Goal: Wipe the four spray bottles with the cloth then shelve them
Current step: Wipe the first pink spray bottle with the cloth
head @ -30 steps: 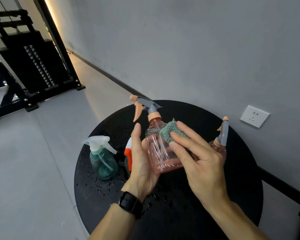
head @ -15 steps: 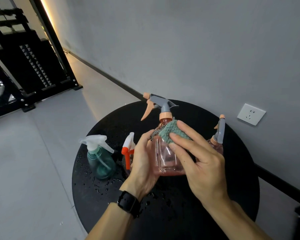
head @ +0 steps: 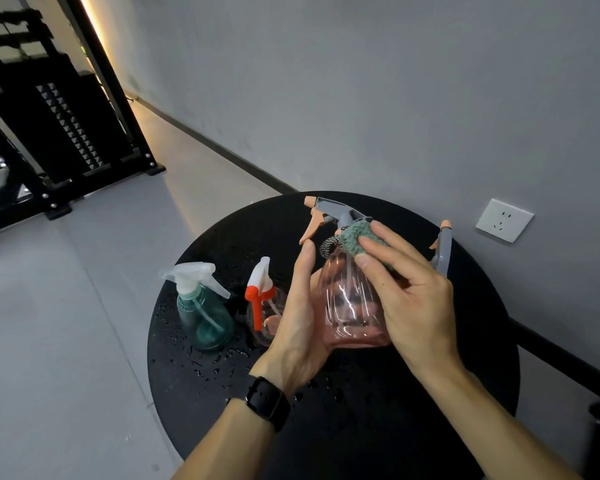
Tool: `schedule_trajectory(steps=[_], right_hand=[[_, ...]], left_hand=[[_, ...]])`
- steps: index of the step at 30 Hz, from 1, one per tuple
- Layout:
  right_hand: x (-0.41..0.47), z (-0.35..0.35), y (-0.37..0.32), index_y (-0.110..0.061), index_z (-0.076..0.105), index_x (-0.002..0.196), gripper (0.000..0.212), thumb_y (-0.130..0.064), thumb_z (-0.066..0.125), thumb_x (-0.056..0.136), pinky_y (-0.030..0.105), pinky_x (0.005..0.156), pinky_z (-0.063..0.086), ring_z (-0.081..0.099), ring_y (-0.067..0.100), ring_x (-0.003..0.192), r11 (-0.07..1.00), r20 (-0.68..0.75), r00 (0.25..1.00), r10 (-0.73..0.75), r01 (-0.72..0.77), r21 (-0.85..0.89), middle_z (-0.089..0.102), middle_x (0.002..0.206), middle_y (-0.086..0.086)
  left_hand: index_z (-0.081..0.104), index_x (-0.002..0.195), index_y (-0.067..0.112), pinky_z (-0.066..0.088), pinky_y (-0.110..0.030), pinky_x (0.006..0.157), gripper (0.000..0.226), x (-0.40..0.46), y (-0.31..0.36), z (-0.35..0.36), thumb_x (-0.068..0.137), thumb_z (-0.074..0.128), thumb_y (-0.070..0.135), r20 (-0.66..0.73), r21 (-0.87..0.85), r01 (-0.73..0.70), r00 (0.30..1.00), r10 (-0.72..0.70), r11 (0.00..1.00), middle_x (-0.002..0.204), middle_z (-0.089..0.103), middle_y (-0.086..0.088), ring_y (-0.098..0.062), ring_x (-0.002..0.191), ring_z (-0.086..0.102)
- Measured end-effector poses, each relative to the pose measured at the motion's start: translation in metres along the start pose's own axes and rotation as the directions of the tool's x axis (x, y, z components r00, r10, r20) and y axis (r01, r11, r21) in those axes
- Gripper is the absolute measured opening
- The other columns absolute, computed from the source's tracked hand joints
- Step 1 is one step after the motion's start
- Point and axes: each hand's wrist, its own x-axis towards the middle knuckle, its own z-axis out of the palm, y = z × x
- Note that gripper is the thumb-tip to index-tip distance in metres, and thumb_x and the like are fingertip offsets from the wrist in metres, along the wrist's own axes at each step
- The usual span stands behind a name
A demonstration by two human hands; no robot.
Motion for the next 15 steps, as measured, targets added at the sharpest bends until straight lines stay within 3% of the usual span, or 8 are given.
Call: schedule_trajectory(steps=[5, 10, 15], right_hand=[[-0.011, -0.003, -0.007, -0.005, 0.070, 0.111, 0.027, -0.001, 0.069, 0.084, -0.006, 0.088, 0.033, 0.052, -0.019, 0.112, 0.998, 0.028, 0.999, -0.035, 0.036, -0.044, 0.061, 0.127, -0.004], [-0.020, -0.009, -0.011, -0.001, 0.071, 0.109, 0.027, 0.000, 0.069, 0.082, -0.007, 0.091, 0.029, 0.052, -0.017, 0.114, 0.997, 0.054, 0.996, -0.065, 0.068, -0.041, 0.061, 0.126, -0.003], [-0.021, -0.013, -0.010, -0.003, 0.071, 0.110, 0.027, -0.001, 0.069, 0.082, -0.006, 0.091, 0.030, 0.052, -0.015, 0.115, 0.998, 0.056, 0.997, -0.062, 0.063, -0.026, 0.061, 0.126, -0.004]], left_hand=[[0.064, 0.128, 0.017, 0.054, -0.057, 0.088, 0.076, 0.001, 0.004, -0.003, 0.079, 0.052, 0.074, -0.049, -0.042, -0.020, 0.999, 0.018, 0.999, 0.112, 0.072, -0.012, -0.031, 0.097, 0.072], [0.058, 0.135, 0.010, 0.056, -0.050, 0.086, 0.085, 0.002, 0.006, -0.005, 0.075, 0.063, 0.069, -0.015, -0.123, -0.020, 1.000, 0.018, 0.992, 0.118, 0.070, -0.015, -0.031, 0.103, 0.070], [0.059, 0.134, 0.010, 0.053, -0.054, 0.094, 0.078, 0.002, 0.004, -0.004, 0.080, 0.060, 0.066, 0.005, -0.098, -0.026, 1.000, 0.026, 0.995, 0.128, 0.066, -0.017, -0.034, 0.116, 0.064]])
